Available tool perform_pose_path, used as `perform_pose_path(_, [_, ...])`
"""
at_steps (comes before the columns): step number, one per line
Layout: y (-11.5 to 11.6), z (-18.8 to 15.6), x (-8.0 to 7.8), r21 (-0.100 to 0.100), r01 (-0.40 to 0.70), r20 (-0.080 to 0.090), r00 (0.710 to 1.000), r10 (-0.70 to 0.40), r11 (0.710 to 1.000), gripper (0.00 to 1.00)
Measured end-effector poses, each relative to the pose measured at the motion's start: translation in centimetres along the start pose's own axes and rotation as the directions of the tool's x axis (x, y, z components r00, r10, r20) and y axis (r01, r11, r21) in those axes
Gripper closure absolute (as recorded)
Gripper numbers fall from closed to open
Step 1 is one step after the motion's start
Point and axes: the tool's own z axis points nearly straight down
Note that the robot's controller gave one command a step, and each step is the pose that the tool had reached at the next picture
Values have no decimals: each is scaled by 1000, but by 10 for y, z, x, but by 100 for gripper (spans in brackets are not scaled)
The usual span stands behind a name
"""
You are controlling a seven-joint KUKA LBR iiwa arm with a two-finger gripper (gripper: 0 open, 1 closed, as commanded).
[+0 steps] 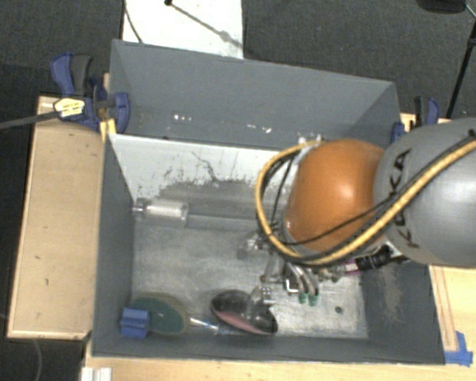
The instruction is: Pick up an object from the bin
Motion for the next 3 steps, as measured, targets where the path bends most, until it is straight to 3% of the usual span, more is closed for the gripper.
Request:
perform_pose_path(1, [-2, 100, -13, 3, 440, 8, 898, -440, 898, 0])
perform_pose_path(2, [-2, 98, -14, 3, 435, 10, 900, -435, 900, 100])
perform_pose_path(3, [-47, -75, -40, 9, 558, 14, 829, -558, 830, 100])
